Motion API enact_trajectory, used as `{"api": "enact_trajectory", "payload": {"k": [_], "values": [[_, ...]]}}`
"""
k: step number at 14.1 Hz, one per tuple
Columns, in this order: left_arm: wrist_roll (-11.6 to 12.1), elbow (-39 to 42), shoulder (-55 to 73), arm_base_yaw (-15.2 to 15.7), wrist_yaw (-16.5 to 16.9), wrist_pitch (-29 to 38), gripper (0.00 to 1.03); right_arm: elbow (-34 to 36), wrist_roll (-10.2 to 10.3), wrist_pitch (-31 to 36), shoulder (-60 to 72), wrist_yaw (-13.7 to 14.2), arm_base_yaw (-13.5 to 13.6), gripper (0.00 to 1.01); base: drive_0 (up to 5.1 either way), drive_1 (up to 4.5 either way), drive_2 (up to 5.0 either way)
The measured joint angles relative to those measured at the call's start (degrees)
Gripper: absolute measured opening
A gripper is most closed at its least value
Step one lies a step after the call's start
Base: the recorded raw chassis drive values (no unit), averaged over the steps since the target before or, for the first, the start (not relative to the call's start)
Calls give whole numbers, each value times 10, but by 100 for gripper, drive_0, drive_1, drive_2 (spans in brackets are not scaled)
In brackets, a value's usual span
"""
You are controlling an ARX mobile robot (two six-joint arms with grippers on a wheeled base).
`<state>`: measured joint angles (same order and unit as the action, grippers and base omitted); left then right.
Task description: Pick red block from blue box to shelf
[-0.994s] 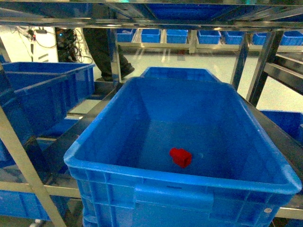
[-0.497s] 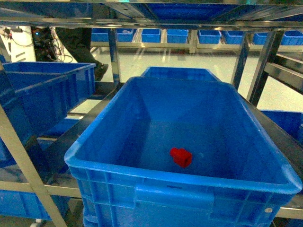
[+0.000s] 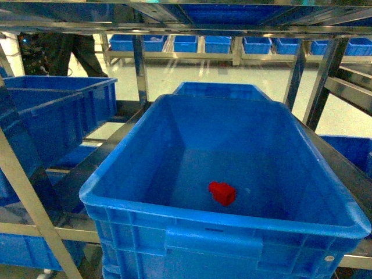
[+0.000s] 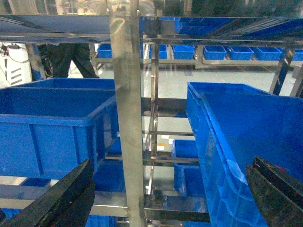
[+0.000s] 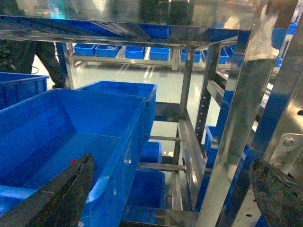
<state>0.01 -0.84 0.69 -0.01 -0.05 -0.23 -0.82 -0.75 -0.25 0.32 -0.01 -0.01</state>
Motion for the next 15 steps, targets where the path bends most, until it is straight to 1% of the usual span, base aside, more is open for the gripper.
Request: {"api": "enact_trajectory", "payload": {"k": [15], "values": [[0,0,0,0,0,0,98,0,0,0,0,0,0,98,0,0,0]]}}
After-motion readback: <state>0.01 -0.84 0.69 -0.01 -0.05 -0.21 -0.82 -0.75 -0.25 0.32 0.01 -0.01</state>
